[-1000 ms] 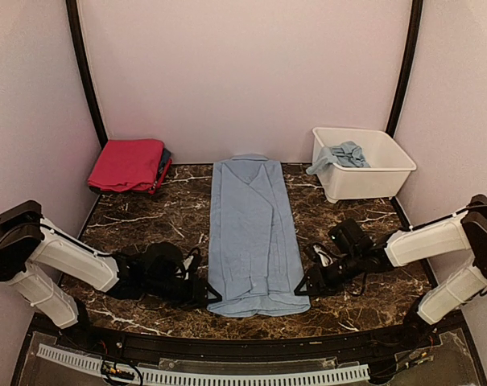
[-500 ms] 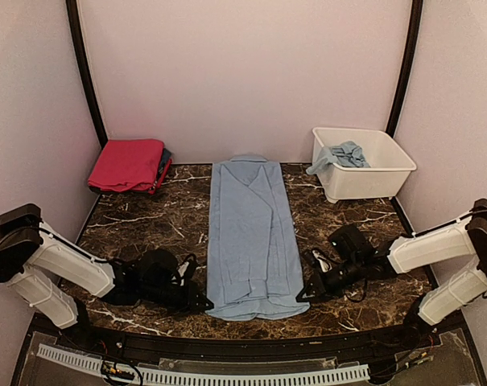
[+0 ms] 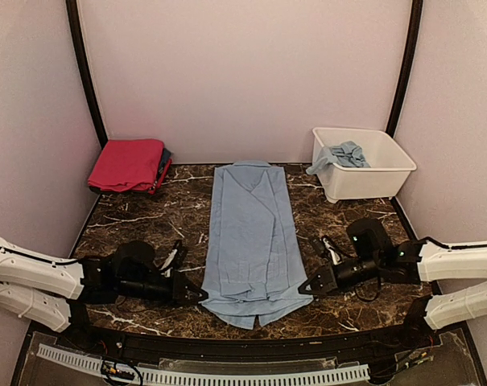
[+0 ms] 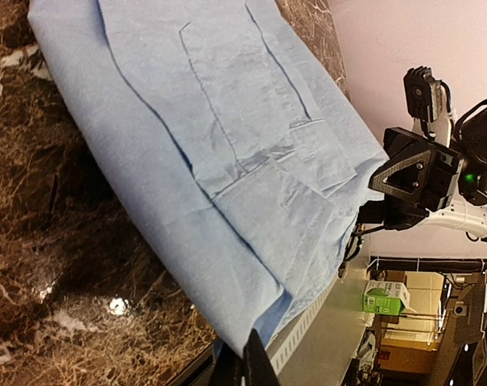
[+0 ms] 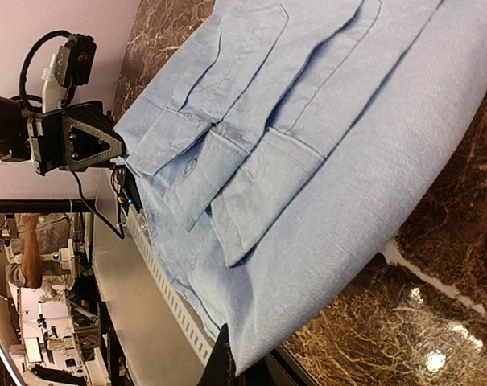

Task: Fold and stack the mixed laundry pile
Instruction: Pick up the rectangle-folded shirt from the center of the board, then fold the rectangle-folded shirt at the center of the board.

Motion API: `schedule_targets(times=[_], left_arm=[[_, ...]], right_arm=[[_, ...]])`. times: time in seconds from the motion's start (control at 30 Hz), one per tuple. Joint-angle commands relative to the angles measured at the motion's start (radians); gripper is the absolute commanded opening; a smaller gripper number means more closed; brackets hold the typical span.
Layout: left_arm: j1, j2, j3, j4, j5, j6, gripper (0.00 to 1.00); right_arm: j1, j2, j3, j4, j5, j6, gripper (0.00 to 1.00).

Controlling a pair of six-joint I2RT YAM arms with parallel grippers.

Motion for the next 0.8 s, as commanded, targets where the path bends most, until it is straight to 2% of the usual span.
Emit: schedule_targets(times=[0.0, 0.23, 0.43, 0.63, 0.77], left_arm=[[0.013, -0.007, 0.065, -0.104, -0.044, 0.069, 0.0], [0.083, 0.025, 0.102, -0.052, -0.04, 0.092, 0.0], [0.2, 0.094, 0.192, -0.06, 0.023, 0.184, 0.0], [0.336, 0.228, 0.356, -0.086, 0.088, 0.307, 0.0], [0.419, 0.377, 0.487, -0.092, 0.095, 0.371, 0.0]], right_arm=[[0.007, 0.052, 0.083, -0.051, 0.044, -0.059, 0.0], [-0.006, 0.116, 0.164, -0.061, 0.082, -0.132, 0.0], [-0.132, 0.152, 0.252, -0.099, 0.055, -0.241, 0.0], [-0.237, 0.303, 0.402, -0.081, 0.025, -0.335, 0.0], [-0.31, 0.459, 0.521, -0.033, 0.005, -0.373, 0.0]])
